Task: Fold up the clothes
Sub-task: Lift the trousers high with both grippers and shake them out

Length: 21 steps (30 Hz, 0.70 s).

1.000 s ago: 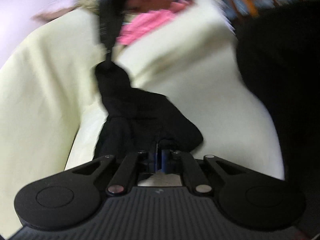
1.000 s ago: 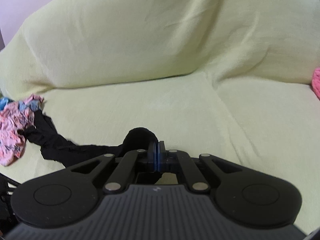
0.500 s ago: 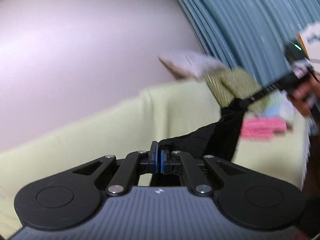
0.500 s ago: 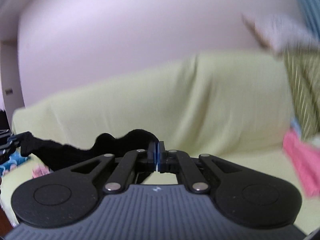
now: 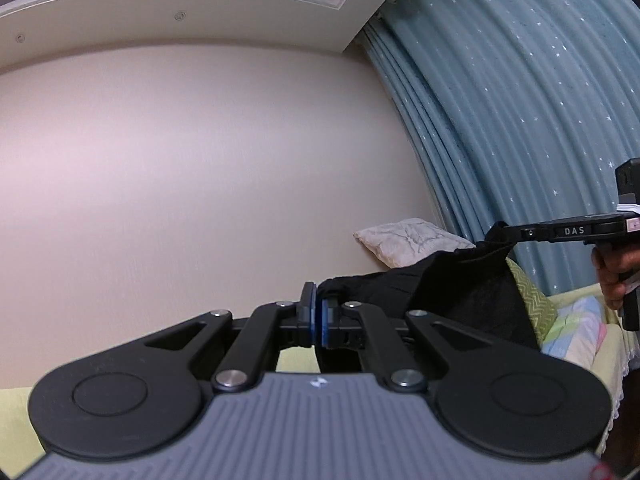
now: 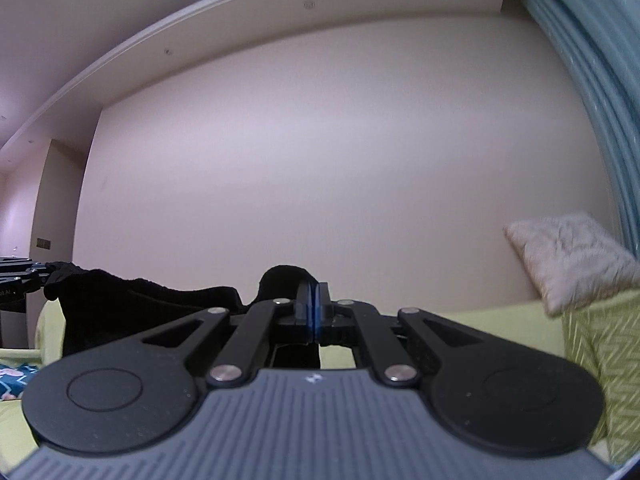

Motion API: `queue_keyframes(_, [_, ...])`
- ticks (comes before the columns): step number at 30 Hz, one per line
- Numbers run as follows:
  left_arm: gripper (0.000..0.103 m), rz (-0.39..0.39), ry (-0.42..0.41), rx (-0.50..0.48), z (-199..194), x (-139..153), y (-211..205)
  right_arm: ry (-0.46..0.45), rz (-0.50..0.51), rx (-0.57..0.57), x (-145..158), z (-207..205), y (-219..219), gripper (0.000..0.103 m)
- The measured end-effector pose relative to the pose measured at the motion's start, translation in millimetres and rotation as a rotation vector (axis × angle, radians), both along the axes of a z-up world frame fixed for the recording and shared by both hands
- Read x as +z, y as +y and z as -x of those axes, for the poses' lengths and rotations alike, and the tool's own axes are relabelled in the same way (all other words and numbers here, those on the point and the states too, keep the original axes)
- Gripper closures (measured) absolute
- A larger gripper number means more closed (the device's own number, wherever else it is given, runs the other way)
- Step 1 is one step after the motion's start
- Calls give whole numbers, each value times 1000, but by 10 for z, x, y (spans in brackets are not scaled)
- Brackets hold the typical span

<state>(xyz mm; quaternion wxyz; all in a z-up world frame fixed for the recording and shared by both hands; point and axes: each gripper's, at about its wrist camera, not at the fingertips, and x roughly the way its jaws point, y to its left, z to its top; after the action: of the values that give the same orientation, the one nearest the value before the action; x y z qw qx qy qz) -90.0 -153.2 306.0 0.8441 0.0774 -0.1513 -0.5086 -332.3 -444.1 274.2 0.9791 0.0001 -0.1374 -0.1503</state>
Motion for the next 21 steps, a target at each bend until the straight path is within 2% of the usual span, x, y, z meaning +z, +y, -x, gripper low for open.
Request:
queue_keyframes(4, [103, -18, 52, 25, -302, 14, -224, 7, 38, -27, 46, -264, -176, 103])
queue_keyframes(6, [103, -49, 119, 45, -658, -166, -556, 39, 53, -49, -54, -544, -320, 103])
queue_keyframes(9, [103, -101, 220, 77, -1210, -457, -1060, 134, 14, -54, -350, -1144, -688, 103])
queue_keyframes(12, [103, -181, 330, 130, -1902, -961, -1596, 248, -46, -49, -806, -1849, -1102, 103])
queue_keyframes(14, [103, -235, 400, 161, -2329, -1371, -1920, 335, -96, -47, -1243, -2387, -1398, 103])
queue_keyframes(17, [103, -315, 522, 203, -2968, -2090, -2423, 463, -162, -54, -1938, -3150, -1809, 103])
queue_keyframes(21, [103, -438, 634, 251, -3514, -3143, -2855, 624, -230, -49, -2780, -3969, -2231, 103])
